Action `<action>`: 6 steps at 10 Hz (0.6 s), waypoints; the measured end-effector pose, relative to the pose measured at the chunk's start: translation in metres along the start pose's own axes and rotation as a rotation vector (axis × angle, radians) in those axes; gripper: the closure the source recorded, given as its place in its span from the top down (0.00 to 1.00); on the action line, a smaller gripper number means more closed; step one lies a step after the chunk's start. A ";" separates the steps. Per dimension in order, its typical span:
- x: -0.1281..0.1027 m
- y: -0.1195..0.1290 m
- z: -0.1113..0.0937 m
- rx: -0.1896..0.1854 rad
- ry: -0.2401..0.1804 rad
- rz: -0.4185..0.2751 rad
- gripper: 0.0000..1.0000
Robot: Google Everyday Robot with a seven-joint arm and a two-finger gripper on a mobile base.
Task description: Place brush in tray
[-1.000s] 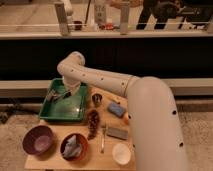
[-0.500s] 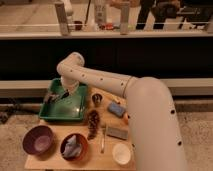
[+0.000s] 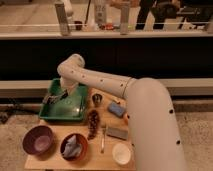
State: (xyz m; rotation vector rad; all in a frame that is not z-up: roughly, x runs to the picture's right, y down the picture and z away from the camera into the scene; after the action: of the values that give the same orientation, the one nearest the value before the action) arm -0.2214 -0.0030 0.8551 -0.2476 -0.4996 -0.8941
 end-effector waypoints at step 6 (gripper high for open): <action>-0.001 0.003 0.014 0.018 -0.028 -0.049 0.03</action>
State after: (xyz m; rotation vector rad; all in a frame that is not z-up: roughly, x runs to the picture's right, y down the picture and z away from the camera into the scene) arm -0.2240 0.0047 0.8665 -0.2321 -0.5412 -0.9346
